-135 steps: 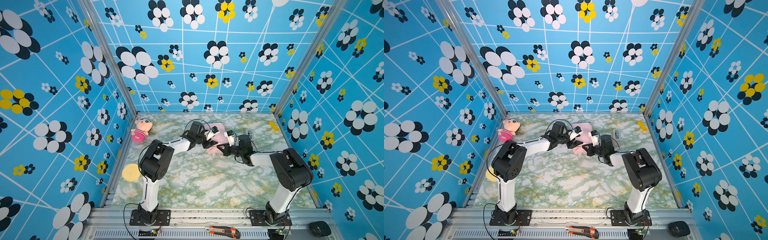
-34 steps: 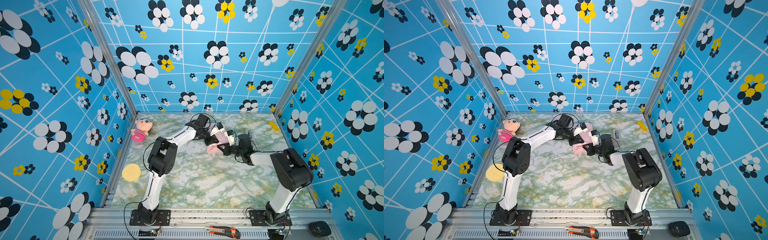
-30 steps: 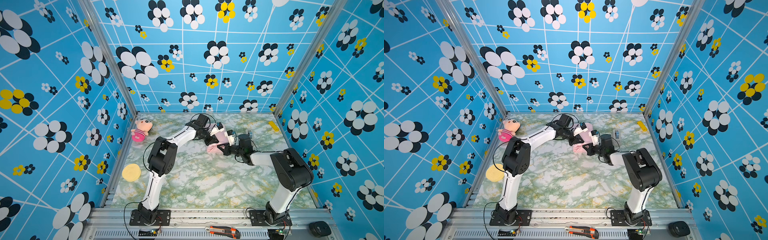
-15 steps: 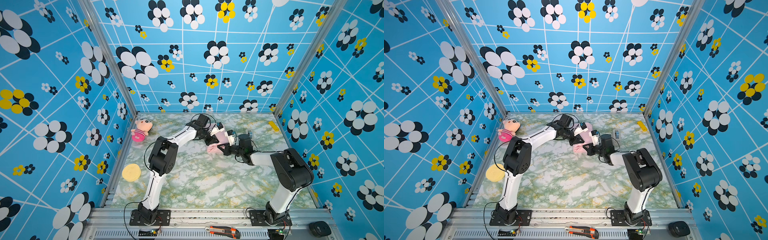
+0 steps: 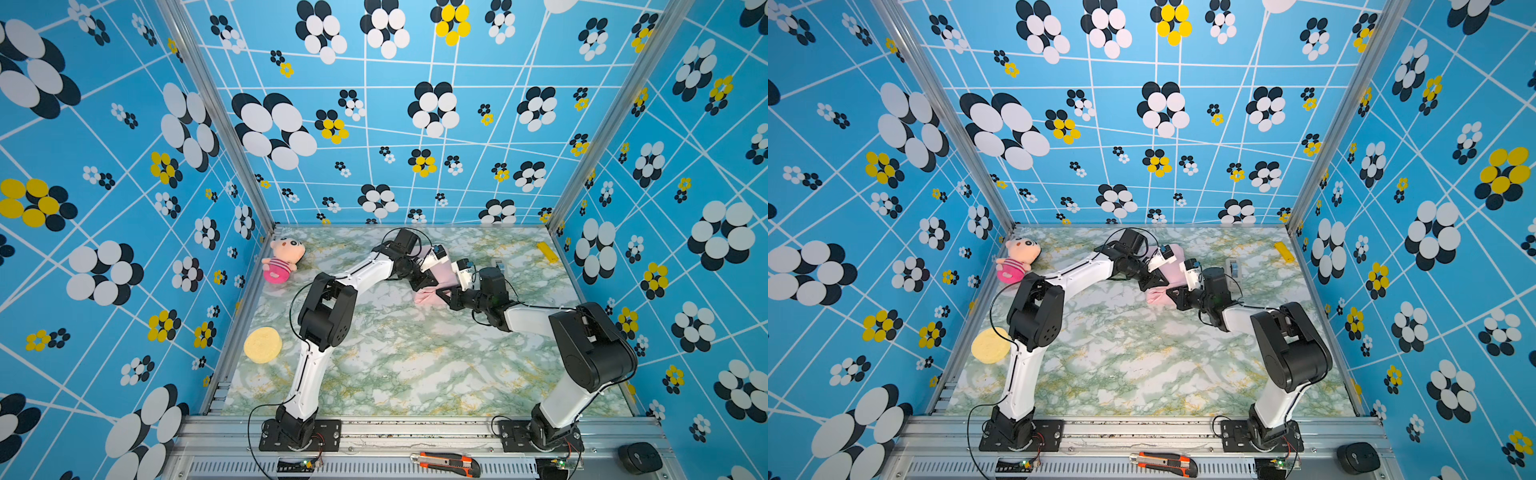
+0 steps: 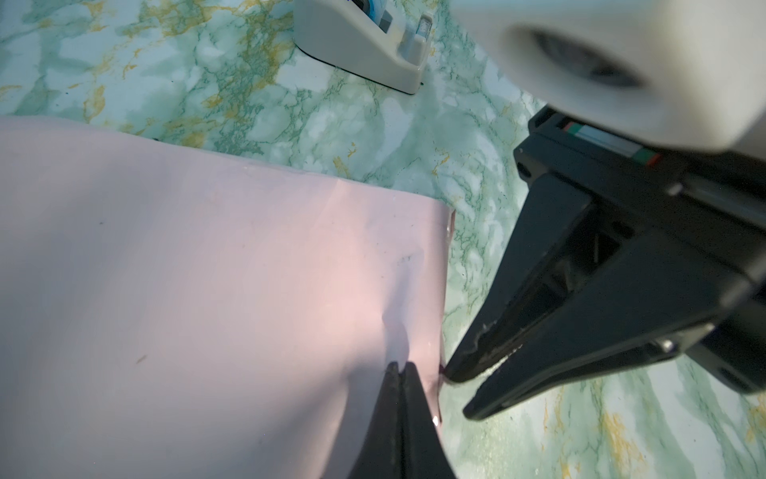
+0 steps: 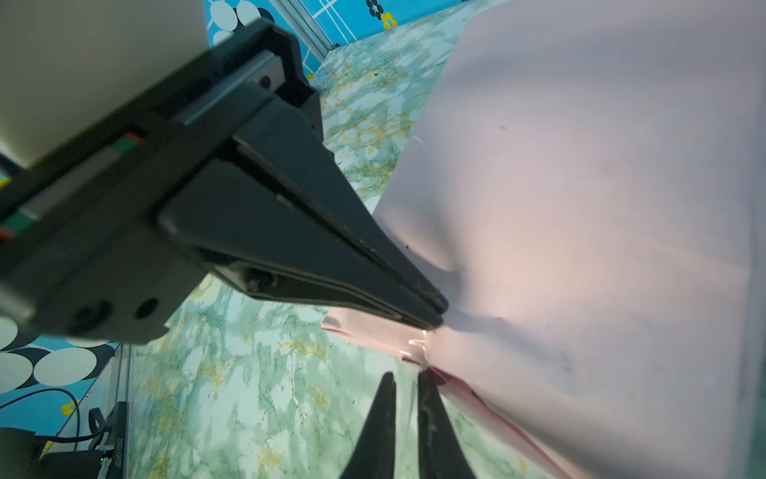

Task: Wrap a gift box in wrapping paper
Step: Stick the wrapping paper to the gift box.

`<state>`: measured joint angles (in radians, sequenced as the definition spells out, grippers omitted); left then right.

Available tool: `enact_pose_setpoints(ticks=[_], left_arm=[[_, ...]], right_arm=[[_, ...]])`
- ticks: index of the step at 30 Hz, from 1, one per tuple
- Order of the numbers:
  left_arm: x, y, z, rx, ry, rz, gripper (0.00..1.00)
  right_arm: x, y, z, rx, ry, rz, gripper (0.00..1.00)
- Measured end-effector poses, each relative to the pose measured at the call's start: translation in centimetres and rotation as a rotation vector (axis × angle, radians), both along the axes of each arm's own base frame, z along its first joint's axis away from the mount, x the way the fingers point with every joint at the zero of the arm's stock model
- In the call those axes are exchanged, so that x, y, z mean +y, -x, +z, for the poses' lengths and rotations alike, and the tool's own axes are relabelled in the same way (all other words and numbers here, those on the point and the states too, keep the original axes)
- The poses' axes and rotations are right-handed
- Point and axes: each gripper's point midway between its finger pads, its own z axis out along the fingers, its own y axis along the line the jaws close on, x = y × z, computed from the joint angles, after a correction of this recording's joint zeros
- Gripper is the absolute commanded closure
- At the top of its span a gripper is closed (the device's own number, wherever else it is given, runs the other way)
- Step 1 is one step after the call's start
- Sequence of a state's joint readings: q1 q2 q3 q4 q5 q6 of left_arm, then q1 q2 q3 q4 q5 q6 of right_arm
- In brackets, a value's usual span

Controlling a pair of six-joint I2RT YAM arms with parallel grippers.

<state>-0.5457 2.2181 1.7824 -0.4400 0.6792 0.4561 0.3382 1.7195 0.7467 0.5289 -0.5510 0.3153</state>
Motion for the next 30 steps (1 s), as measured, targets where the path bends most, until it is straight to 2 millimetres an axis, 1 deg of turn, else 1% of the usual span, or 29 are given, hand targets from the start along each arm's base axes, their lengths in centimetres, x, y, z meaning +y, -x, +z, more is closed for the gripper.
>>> enact_pose_setpoints(ticks=[14,20,24,30], left_arm=[[0.0,0.0,0.0,-0.002,0.001,0.000,0.98],[0.0,-0.1,0.0,-0.006,-0.002,0.003,0.98],[0.0,-0.2,0.0,-0.010,-0.001,0.004,0.97],[0.0,-0.2,0.1,-0.012,0.000,0.004,0.98]], right_arm=[[-0.1,0.1,-0.2,0.034,-0.017,-0.017,0.85],[-0.3,0.7,-1.1,0.061,-0.013,-0.020,0.85],[-0.3,0.8,-1.6,0.077,-0.012,-0.026,0.87],[-0.5,0.7,-3.0,0.116,-0.001,-0.048,0.89]])
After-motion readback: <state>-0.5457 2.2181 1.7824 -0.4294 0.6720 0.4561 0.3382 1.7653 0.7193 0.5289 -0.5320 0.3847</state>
